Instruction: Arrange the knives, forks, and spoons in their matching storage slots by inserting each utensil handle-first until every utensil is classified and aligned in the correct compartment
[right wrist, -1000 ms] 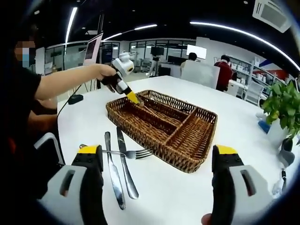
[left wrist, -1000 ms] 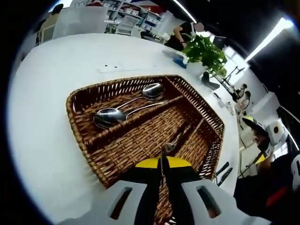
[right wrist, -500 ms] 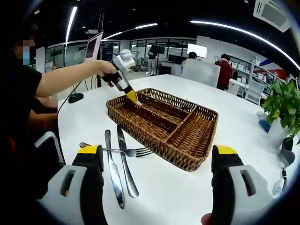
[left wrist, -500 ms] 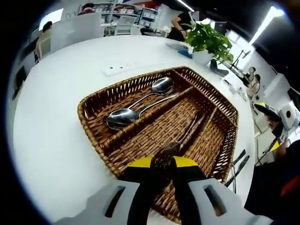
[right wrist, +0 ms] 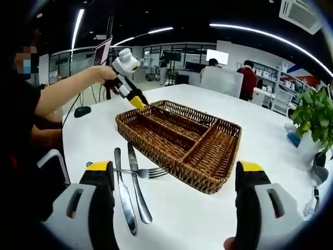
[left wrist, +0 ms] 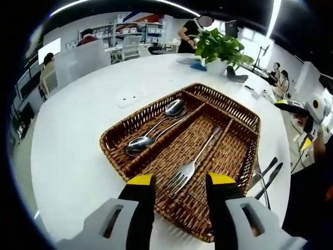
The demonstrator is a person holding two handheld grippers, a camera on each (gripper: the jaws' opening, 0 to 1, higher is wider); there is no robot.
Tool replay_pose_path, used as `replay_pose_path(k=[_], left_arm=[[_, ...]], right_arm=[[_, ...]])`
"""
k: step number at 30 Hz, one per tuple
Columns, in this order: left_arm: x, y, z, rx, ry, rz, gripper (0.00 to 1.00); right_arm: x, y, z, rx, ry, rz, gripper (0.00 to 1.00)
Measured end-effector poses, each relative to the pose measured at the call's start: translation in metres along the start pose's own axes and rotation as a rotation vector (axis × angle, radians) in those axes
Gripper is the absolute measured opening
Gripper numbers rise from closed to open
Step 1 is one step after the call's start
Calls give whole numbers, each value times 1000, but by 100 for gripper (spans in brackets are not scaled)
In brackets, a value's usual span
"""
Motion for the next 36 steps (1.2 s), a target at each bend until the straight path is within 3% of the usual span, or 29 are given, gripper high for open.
replay_pose_path(k=[4,18,25,28,32,36], left_arm=[[4,14,-6,-19,56,26,48],[-1,62,-26,67,233,66,70],[-14,80,-36,167,289,53,76],[-24,91,-39,180,325,22,79],[-40,99,-41,260,316,5,83],[-49,109,-45,282,344,-4,85]], right_arm=[[1,2,1,2,4,5,100],[0,10,8,13,19,57,100],[-1,14,9,15,34,82,100],[-2,15,10,28,38,92,100],[-3,15,10,28,31,88,100],[-5,16,11,22,22,89,100]])
Point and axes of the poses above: the point that each gripper's makers call its tool centre point, and the gripper's own axes: z roughly forward along the fingers, y roughly to its right, x roughly out of its top, the point moved 8 cm from there along -z, roughly backward along the fingers, and after that the axes turned 5 degrees about -x, right-handed, at the moved point
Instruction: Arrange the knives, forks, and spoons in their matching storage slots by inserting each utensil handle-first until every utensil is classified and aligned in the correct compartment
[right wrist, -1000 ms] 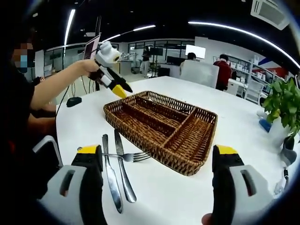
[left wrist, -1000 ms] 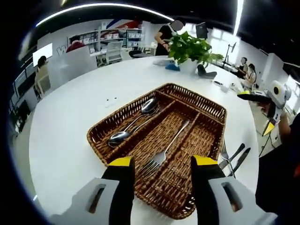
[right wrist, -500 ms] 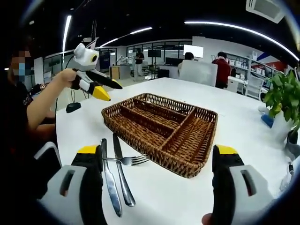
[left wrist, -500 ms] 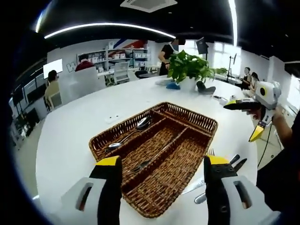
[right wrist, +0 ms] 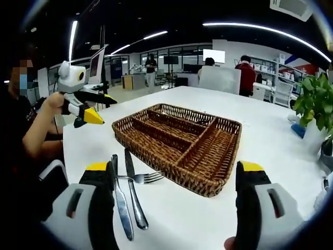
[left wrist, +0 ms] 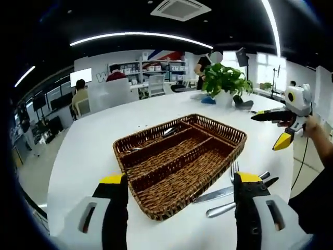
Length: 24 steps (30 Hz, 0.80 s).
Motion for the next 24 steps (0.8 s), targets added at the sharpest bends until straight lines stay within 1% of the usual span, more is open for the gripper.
replay_pose_path(k=[3,4,7,12,14,18,22,24], left_arm=[[-3,7,-7,8,23,-18,87],[-4,9,-9,10,23,-5,88],[-8,17,-15,17,28,-2,91],[-9,27,-22,17,63,16,99],[-9,27,-22,18,86,33,99],[-15,28,-19,4,86,11,99],[-17,28,-20,8,82,23,99],[-16,29,-20,2,91,28,99]], right_arm=[[-1,1,0,-11,-2,4,100],[-1,1,0,-12,-1,7,100],[-3,1,-1,-18,-2,10,100],[-4,2,-1,-27,12,20,100],[-5,4,0,-28,10,22,100],[-7,3,1,-22,3,23,100],[-8,2,2,-17,-1,19,100],[-9,2,3,-18,-3,23,100]])
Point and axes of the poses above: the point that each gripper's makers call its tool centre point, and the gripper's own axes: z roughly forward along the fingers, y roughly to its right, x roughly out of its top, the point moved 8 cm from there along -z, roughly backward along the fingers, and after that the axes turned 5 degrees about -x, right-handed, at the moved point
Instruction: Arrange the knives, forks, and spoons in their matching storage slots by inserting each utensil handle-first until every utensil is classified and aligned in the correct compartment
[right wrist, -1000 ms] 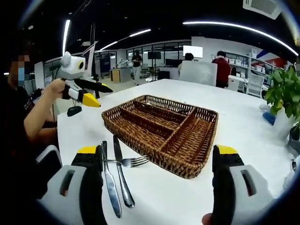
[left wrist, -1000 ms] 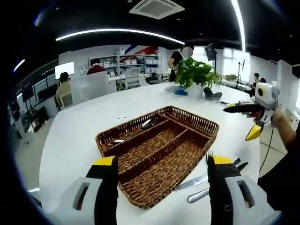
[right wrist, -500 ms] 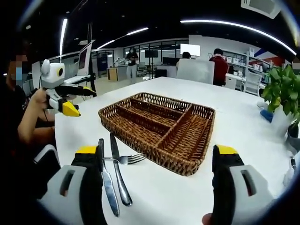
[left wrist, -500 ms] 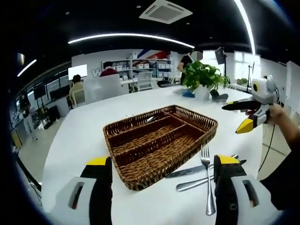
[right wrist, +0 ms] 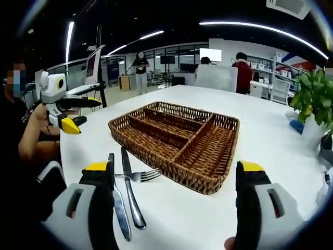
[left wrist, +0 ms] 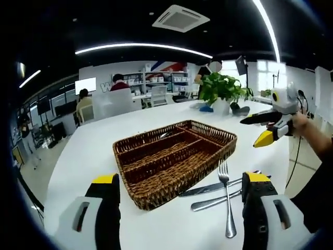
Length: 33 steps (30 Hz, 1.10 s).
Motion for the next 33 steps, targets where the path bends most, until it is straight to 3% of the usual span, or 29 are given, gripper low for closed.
replay_pose_path(k=[16,24,33], left_arm=[[-8,-1,4,-8,9,33,99],[-9,3,1,-17,25,34,99],[-10,6,0,-21,34,41,99]], right_arm=[[-21,-8,12,53,-48,55,86],[-34,-17,27,121,-92,98,74],[-38,-26,37,219,-83,179,64]])
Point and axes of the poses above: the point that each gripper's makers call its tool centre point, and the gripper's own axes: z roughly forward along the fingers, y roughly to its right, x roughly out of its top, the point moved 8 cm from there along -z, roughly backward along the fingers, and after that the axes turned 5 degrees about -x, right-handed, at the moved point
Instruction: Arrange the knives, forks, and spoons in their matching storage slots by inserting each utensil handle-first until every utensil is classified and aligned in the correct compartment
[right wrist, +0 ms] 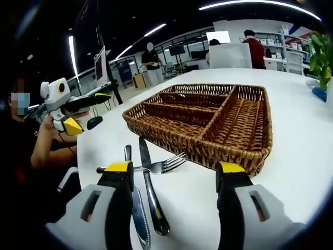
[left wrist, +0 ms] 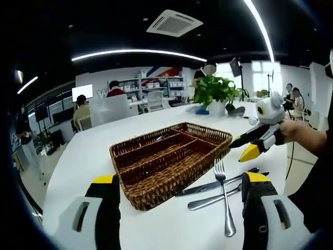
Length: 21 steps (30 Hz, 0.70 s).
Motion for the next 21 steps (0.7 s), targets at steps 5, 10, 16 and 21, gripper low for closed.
replay_pose_path(k=[5,10,16,21], left_arm=[[-4,1,-1,6,-16,4,99],[-6,4,-2,-2,-2,0,99],[-11,6,-2,-14,-10,-1,99],[-14,9,-1,-33,-13,5,99]], right_arm=[[-7,0,9,15,-17,16,59],[-10,1,16,45,-11,54,52],[-10,1,26,87,15,123,42],[-12,3,34,115,28,175,36]])
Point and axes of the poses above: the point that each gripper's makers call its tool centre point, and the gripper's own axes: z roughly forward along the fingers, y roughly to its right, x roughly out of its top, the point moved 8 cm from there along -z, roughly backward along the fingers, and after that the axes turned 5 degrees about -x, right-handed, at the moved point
